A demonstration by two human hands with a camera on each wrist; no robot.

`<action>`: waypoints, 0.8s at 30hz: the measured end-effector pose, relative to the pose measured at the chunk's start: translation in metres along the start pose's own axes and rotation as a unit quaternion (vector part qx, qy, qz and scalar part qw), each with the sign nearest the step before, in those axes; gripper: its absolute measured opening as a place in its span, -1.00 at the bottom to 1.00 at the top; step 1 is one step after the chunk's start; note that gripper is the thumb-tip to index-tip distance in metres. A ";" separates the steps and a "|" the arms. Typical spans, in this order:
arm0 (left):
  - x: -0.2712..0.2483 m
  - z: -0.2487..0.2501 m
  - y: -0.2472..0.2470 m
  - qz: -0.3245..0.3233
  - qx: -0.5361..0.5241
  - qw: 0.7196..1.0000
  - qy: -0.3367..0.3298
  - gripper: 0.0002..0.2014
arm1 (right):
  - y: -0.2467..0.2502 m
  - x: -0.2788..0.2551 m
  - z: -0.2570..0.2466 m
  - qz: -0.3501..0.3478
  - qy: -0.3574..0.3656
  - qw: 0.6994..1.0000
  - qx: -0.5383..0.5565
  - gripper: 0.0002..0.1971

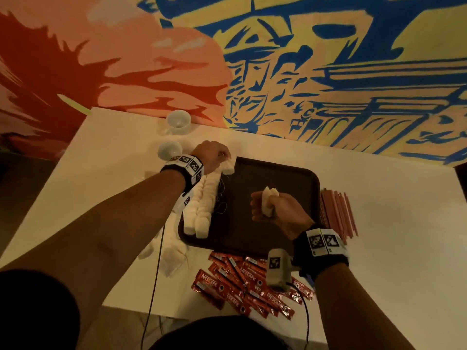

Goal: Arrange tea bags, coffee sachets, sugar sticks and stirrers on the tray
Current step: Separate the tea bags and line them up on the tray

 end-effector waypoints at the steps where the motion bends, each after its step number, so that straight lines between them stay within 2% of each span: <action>1: 0.006 -0.004 -0.009 -0.022 0.005 1.000 0.006 -0.83 | 0.000 0.003 0.001 0.002 -0.004 1.000 0.005 -0.67; 4: 0.022 -0.016 -0.029 -0.063 0.019 0.998 0.017 -0.81 | -0.001 0.010 0.003 0.006 -0.006 1.000 0.001 -0.67; 11: 0.046 -0.025 -0.046 -0.094 0.068 0.993 0.013 -0.76 | 0.002 0.019 0.009 0.010 0.008 1.000 -0.024 -0.64; 20: 0.055 -0.024 -0.046 -0.110 0.132 0.985 -0.018 -0.69 | 0.009 0.017 0.010 0.020 0.013 0.999 -0.024 -0.64; 24: 0.055 -0.019 -0.036 -0.092 0.146 0.985 -0.018 -0.60 | 0.011 0.010 0.004 0.014 0.025 0.999 -0.027 -0.67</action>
Point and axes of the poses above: each hand's wrist, its own x-axis towards the middle knuckle, its own y-axis out of the back of the hand, z = x × y, the point moved 10 cm from there along x, towards the middle knuckle, and after that the axes turned 7 degrees about -y, right-handed, at the moved point
